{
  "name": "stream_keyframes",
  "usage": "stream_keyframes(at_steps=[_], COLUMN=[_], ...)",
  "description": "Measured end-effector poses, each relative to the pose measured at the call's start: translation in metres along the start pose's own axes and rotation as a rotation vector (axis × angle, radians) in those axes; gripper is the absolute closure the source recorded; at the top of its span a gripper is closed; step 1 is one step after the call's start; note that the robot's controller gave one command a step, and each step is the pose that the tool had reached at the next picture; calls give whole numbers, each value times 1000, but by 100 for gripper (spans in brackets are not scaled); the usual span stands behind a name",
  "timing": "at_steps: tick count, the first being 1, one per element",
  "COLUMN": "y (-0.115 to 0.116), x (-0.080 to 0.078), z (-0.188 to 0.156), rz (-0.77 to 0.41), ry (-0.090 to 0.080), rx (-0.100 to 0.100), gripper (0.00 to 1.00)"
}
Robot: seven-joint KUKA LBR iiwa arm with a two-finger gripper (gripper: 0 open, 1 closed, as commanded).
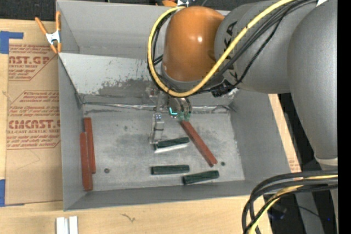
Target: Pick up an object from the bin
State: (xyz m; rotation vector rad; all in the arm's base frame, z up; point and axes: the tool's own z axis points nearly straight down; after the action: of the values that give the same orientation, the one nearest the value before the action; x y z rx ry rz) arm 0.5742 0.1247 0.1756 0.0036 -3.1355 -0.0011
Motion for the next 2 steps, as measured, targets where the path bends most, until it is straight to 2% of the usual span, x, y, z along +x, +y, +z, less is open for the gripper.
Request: stream_keyframes(at_steps=[1,2], y=[-75,-55], x=[91,78], z=[89,106], rz=[-98,-153], ry=[4,-9], rx=[3,1], gripper=[0,0])
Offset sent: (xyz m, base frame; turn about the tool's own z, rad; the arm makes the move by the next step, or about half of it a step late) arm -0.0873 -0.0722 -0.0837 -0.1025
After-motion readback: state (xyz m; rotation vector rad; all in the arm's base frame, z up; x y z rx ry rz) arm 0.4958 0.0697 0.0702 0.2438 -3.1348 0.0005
